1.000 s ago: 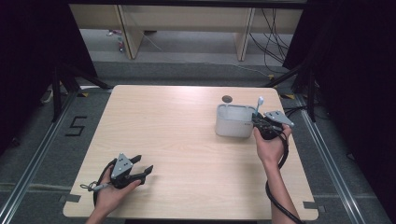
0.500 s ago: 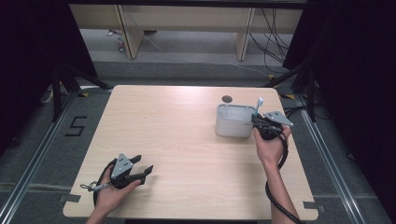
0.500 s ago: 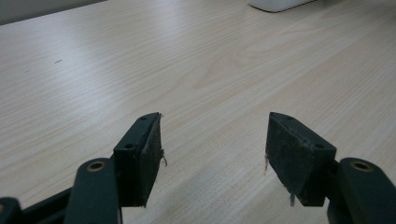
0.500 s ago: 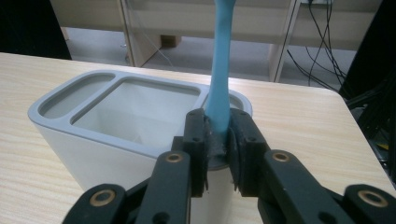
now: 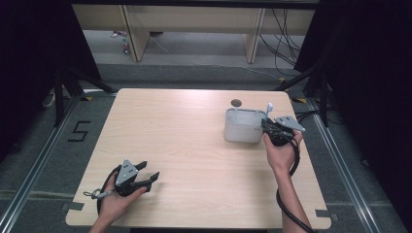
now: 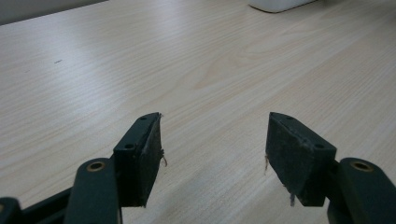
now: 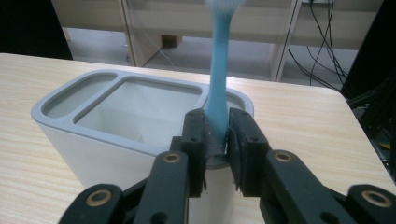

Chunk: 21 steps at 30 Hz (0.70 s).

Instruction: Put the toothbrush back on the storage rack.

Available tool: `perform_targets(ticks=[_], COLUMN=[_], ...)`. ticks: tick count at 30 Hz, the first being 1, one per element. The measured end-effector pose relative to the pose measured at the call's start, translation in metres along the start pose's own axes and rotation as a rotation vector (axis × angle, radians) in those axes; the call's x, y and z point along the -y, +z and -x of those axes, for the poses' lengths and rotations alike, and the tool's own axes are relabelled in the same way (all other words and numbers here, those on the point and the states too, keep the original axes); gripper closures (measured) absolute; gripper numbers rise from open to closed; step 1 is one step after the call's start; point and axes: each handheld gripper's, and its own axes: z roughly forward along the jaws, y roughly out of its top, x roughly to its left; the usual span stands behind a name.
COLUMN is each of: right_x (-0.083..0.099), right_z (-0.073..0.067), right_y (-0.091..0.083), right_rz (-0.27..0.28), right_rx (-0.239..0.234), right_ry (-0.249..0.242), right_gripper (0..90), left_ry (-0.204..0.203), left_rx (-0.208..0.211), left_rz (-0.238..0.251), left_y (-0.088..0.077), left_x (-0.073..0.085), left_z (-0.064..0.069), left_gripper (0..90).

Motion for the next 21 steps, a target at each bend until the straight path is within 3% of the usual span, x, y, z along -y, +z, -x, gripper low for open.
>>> perform_targets(ticks=[4, 6, 8, 13, 16, 18, 19, 21], right_x=[0.000, 0.000, 0.001, 0.000, -0.001, -0.001, -0.001, 0.001], right_z=[0.002, 0.000, 0.002, 0.005, 0.004, 0.005, 0.003, 0.003], right_y=[-0.001, -0.003, -0.004, -0.008, -0.012, -0.016, -0.018, -0.021], right_rz=[0.012, 0.003, 0.002, 0.011, -0.006, -0.016, -0.020, -0.018], right_rx=[0.001, 0.018, 0.022, 0.018, 0.009, 0.008, 0.008, 0.008], right_ry=[-0.015, 0.008, -0.015, -0.013, 0.017, -0.007, 0.013, 0.005], right_gripper=[71.1, 68.0, 64.1, 57.0, 54.6, 53.0, 51.7, 49.6], left_ry=[-0.002, -0.003, -0.002, 0.000, -0.001, 0.000, 0.000, 0.001], left_rx=[0.000, 0.000, 0.000, -0.004, 0.000, -0.005, -0.006, -0.006], left_rz=[0.002, 0.002, 0.002, -0.004, 0.002, -0.004, -0.005, -0.005], left_y=[0.000, 0.000, 0.000, 0.000, 0.000, 0.000, 0.000, 0.000], left_x=[0.000, 0.000, 0.000, 0.000, 0.000, 0.000, 0.000, 0.000], left_z=[0.000, 0.000, 0.000, 0.000, 0.000, 0.000, 0.000, 0.000], left_gripper=[35.5, 35.5, 35.5, 35.5, 35.5, 35.5, 35.5, 35.5])
